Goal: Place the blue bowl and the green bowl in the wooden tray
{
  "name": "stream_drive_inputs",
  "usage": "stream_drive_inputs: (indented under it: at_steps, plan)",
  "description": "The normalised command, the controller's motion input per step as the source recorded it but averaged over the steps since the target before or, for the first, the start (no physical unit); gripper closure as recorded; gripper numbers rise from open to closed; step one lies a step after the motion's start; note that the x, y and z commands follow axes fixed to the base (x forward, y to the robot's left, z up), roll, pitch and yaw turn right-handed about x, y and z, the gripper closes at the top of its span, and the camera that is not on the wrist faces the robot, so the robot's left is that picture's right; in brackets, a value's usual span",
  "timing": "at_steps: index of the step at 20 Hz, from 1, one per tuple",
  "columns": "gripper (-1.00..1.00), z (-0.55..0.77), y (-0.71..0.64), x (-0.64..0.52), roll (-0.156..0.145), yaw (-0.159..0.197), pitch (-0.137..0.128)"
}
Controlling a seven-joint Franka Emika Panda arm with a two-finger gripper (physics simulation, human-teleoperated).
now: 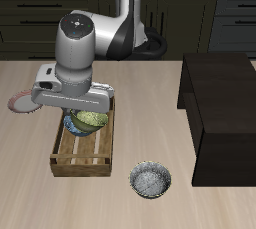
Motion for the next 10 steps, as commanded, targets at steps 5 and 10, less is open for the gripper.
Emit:
stream_drive_inputs:
  at_steps: [5,10]
  plan:
    - [1.0,-0.22,-0.02,0.06,-0.019,0.014,0.015]
    - [1.0,-0.37,-0.1,0.14,-0.047,0.01,0.06]
